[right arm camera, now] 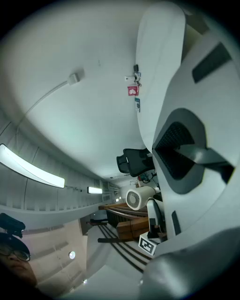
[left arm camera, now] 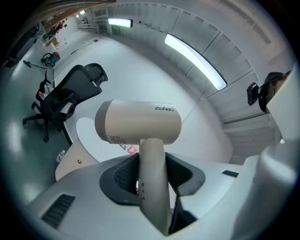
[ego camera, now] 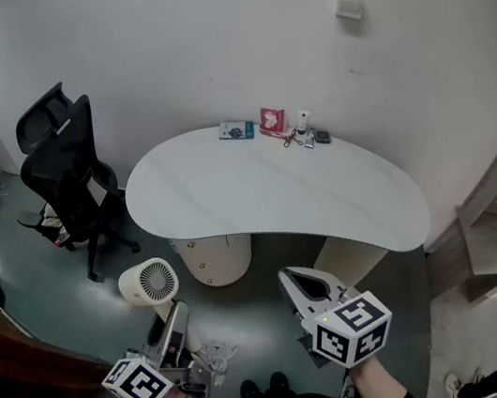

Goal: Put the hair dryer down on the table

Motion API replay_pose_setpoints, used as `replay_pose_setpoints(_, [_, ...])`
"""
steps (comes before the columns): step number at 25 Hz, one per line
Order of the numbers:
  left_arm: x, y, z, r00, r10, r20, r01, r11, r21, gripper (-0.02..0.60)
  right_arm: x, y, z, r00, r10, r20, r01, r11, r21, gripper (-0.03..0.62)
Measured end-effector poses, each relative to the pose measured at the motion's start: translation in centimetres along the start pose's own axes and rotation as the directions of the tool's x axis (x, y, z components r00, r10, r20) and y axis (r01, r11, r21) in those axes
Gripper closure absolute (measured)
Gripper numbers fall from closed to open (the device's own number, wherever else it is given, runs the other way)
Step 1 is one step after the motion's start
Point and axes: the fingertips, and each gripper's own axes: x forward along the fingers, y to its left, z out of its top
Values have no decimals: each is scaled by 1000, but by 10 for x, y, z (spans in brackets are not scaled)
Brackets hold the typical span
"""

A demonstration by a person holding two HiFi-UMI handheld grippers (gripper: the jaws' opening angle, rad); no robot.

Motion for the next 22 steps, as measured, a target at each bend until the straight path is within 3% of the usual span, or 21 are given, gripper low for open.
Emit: replay_pose_setpoints(22, [17, -11, -15, 1000, 20, -2, -20, 1000, -3, 416, -18, -35, -1, 1000, 4, 17, -4, 999, 43, 592])
